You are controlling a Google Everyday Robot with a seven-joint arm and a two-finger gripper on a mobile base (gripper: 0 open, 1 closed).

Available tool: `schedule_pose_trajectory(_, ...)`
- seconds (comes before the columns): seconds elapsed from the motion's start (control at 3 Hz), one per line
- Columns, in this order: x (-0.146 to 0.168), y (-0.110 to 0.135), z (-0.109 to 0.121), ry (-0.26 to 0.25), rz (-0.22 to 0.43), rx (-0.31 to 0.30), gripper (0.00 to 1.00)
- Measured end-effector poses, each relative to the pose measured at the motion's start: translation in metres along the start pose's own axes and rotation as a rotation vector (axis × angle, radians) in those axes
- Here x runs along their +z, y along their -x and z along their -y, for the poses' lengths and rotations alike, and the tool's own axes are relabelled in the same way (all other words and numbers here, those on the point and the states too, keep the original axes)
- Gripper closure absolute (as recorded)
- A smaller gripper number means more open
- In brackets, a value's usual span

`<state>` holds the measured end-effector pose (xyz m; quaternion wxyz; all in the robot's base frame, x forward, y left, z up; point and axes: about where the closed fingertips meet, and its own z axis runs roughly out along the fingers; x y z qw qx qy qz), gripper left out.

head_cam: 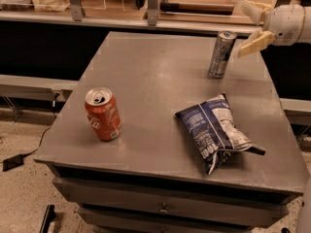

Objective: Place redbull can upright

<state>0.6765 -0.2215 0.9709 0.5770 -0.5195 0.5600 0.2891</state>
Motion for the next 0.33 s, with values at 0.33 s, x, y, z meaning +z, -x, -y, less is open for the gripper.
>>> schedule_pose_trajectory(0.33,-0.02,0.0173,0.0081,-0.042,-0.006,-0.028,0.0)
